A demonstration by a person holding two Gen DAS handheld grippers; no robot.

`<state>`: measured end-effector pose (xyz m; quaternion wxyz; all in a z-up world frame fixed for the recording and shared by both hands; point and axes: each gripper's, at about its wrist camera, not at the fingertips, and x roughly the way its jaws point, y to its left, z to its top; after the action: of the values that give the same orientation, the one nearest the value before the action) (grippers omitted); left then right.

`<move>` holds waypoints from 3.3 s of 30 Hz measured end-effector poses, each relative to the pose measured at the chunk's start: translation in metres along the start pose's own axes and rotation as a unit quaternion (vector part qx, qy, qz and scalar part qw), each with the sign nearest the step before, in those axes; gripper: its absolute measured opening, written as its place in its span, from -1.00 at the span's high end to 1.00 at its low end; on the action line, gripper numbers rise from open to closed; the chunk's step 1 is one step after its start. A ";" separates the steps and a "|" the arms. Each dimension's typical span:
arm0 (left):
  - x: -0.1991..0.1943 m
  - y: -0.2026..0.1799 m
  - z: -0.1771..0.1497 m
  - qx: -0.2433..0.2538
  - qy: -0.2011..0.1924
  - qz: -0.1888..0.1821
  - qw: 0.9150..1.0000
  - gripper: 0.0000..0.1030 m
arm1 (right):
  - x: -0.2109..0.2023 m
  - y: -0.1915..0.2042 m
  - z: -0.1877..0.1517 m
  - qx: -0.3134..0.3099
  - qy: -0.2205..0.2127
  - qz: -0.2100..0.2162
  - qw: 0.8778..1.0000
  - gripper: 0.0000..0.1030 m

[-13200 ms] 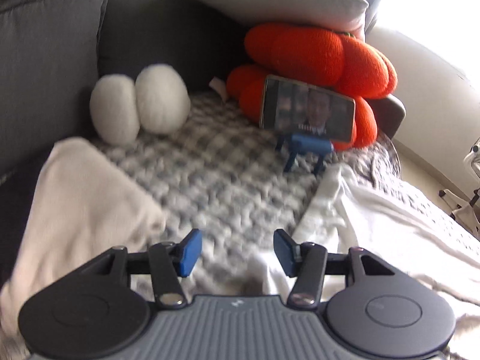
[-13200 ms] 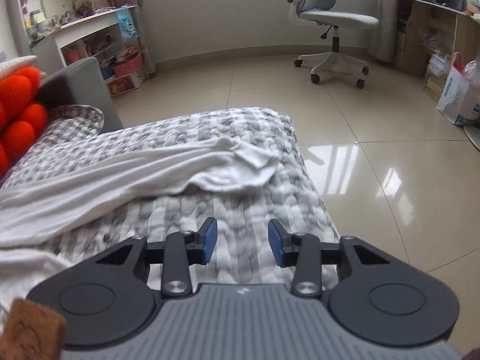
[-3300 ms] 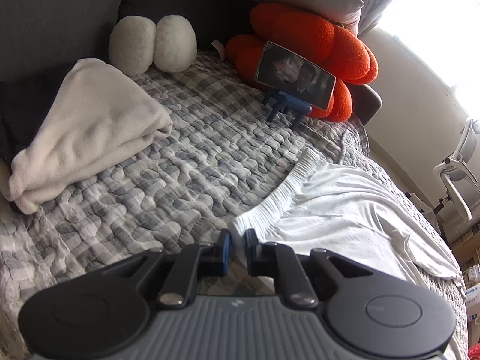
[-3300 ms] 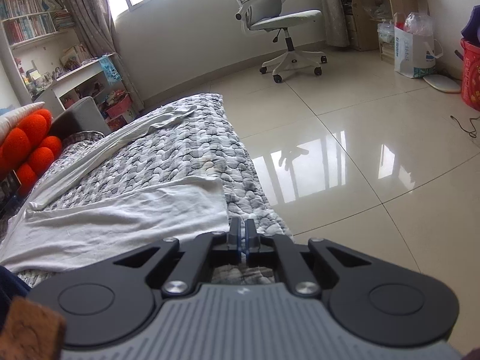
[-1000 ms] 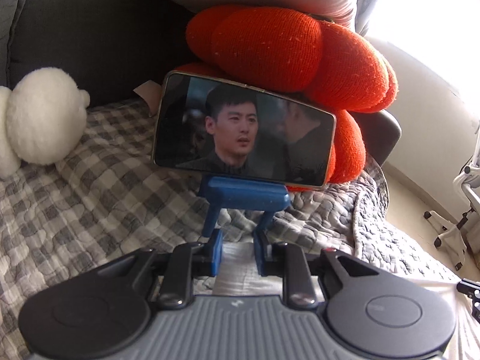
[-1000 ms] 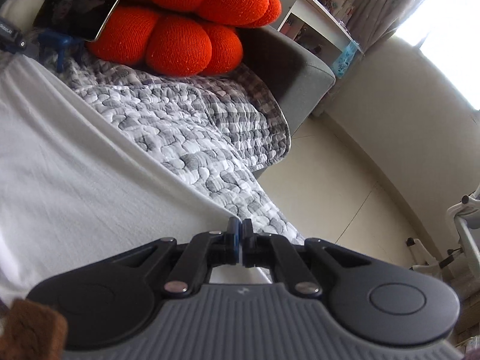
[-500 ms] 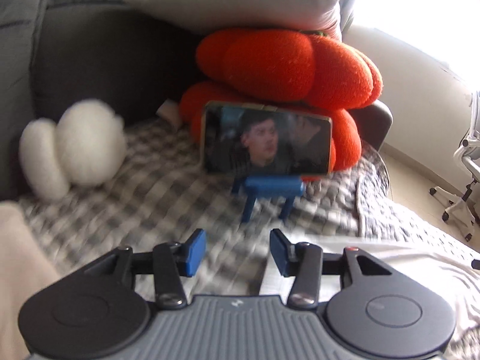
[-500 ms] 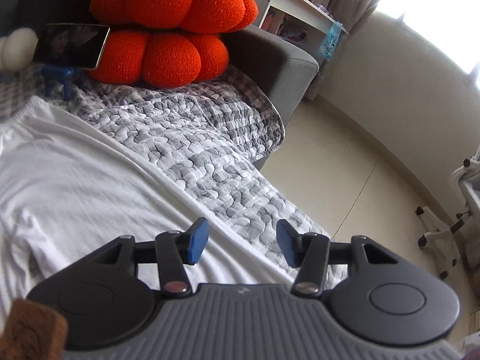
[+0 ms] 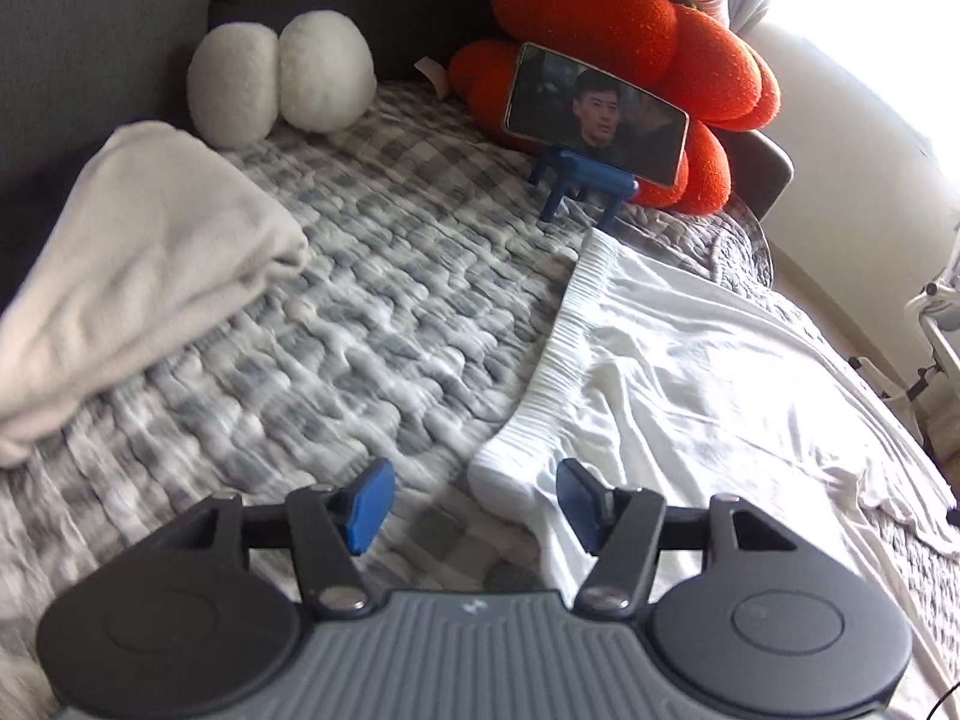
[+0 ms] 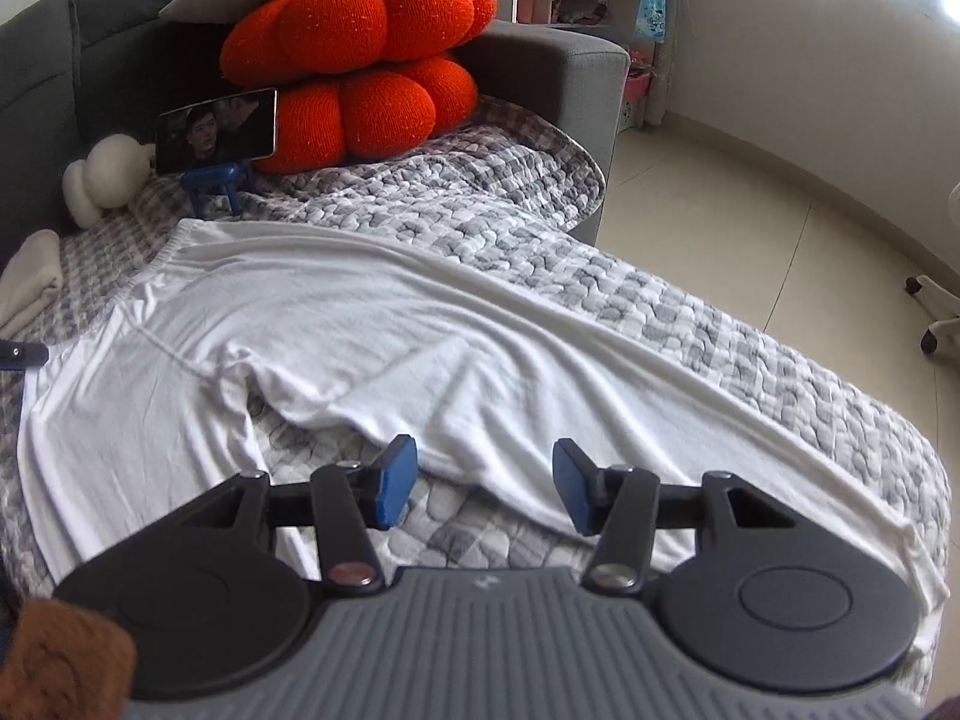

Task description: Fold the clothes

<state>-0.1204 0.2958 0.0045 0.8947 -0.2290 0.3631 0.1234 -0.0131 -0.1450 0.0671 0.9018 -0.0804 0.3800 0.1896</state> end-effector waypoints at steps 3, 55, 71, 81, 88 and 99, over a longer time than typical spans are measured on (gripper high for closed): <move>0.007 -0.006 -0.003 -0.008 -0.011 0.003 1.000 -0.08 | -0.003 0.002 -0.018 0.022 0.005 0.016 1.000 -0.05; 0.030 -0.220 -0.029 0.278 -0.041 -0.104 0.954 -0.19 | 0.010 -0.105 -0.053 0.341 -0.039 -0.041 0.939 0.60; 0.046 -0.234 -0.050 0.366 -0.018 -0.112 0.924 0.93 | -0.009 -0.123 -0.073 0.339 -0.081 -0.137 0.927 1.00; 0.029 -0.222 -0.037 0.332 -0.013 -0.135 0.933 0.01 | -0.052 -0.188 -0.110 0.446 -0.081 -0.130 0.882 0.70; 0.027 -0.224 -0.022 0.289 -0.020 -0.158 0.944 0.00 | -0.077 -0.238 -0.133 0.526 -0.086 -0.116 0.838 0.24; 0.059 -0.237 -0.030 0.292 0.013 -0.148 0.945 0.01 | -0.054 -0.234 -0.113 0.456 -0.059 -0.177 0.870 0.97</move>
<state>-0.0051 0.0788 0.0200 0.9258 -0.0101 0.3566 -0.1247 -0.0270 -0.4074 0.0272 0.8772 0.2854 0.3500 -0.1630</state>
